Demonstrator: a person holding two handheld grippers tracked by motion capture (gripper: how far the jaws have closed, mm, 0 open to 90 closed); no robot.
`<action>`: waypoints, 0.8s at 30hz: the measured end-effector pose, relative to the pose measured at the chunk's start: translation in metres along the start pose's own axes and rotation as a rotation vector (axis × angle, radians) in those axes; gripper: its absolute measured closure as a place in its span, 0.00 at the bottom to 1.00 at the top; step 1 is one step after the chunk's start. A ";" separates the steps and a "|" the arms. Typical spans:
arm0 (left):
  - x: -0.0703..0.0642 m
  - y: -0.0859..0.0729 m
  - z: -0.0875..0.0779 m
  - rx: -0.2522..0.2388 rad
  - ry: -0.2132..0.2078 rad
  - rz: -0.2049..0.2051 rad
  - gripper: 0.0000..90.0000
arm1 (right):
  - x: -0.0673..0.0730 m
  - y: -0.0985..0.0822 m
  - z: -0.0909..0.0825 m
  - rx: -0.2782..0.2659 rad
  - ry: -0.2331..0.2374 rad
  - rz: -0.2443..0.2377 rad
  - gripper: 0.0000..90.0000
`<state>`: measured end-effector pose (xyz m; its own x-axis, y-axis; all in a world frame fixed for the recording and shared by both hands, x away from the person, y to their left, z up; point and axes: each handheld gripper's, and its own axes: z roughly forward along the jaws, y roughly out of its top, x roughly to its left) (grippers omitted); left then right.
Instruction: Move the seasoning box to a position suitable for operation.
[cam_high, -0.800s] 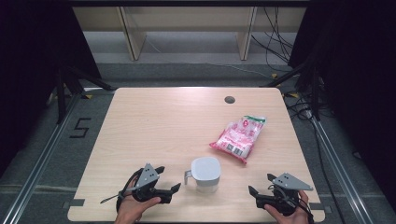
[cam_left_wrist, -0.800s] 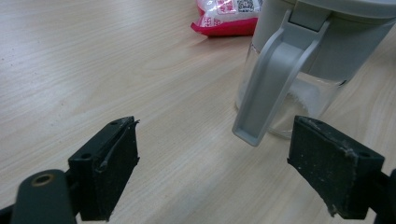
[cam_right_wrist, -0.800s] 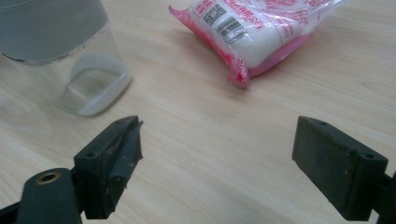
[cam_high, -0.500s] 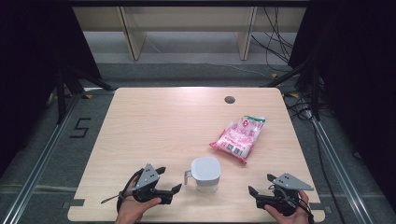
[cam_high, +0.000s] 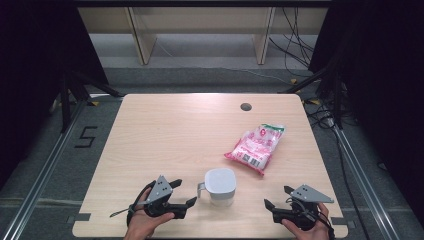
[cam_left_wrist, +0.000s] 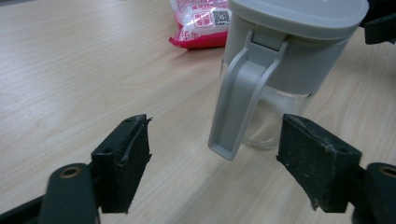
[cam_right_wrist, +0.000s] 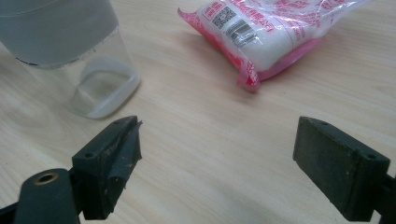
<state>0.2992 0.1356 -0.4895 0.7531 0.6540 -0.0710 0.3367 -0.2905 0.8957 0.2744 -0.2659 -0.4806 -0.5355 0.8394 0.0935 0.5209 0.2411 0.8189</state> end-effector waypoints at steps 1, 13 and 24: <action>-0.002 0.001 0.000 -0.007 0.006 0.004 0.28 | 0.000 0.000 0.000 -0.003 -0.001 -0.002 0.17; -0.012 0.007 0.017 -0.002 -0.037 0.085 0.52 | 0.003 0.003 0.004 0.000 0.009 -0.025 0.17; -0.008 0.012 0.030 -0.010 -0.026 0.143 0.76 | 0.003 0.003 0.007 0.011 0.014 -0.033 0.18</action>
<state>0.3140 0.1054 -0.4917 0.8074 0.5882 0.0461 0.2196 -0.3721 0.9018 0.2794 -0.2592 -0.4821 -0.5613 0.8242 0.0744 0.5100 0.2737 0.8154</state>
